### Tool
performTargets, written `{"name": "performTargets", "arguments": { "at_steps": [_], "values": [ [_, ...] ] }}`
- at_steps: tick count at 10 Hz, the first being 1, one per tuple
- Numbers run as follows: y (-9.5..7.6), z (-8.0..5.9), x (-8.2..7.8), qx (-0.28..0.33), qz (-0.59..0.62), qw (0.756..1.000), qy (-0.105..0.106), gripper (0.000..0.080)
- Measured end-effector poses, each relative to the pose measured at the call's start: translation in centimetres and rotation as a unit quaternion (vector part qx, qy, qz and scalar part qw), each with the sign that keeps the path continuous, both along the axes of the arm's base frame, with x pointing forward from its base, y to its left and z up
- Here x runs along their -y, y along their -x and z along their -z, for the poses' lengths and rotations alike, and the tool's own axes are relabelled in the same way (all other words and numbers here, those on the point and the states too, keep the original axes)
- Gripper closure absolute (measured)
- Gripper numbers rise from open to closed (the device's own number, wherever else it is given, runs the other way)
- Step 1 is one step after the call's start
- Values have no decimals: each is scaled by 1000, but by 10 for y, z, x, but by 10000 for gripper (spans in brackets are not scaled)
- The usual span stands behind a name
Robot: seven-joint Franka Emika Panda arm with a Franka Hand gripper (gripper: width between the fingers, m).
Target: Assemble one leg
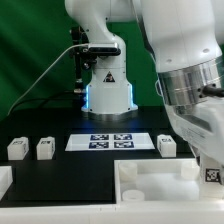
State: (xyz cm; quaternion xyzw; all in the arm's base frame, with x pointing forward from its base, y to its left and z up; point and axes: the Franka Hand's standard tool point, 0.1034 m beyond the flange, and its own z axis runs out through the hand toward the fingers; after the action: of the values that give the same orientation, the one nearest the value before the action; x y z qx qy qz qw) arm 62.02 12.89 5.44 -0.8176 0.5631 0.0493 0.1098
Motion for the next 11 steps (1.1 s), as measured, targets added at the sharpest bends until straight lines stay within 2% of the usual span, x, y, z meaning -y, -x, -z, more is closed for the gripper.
{"name": "performTargets", "arguments": {
  "at_steps": [1, 2, 5, 6, 8, 10, 11],
  "values": [
    [1, 0, -5, 15, -80, 997, 15, 156],
    [1, 1, -3, 18, -88, 996, 13, 156],
    [1, 2, 1, 53, -266, 962, 28, 150],
    [0, 1, 5, 66, -373, 924, 46, 150],
    [-3, 0, 6, 86, -548, 829, 77, 150],
    [-3, 0, 8, 85, -539, 835, 76, 150],
    [-3, 0, 8, 83, -531, 840, 76, 270]
  ]
}}
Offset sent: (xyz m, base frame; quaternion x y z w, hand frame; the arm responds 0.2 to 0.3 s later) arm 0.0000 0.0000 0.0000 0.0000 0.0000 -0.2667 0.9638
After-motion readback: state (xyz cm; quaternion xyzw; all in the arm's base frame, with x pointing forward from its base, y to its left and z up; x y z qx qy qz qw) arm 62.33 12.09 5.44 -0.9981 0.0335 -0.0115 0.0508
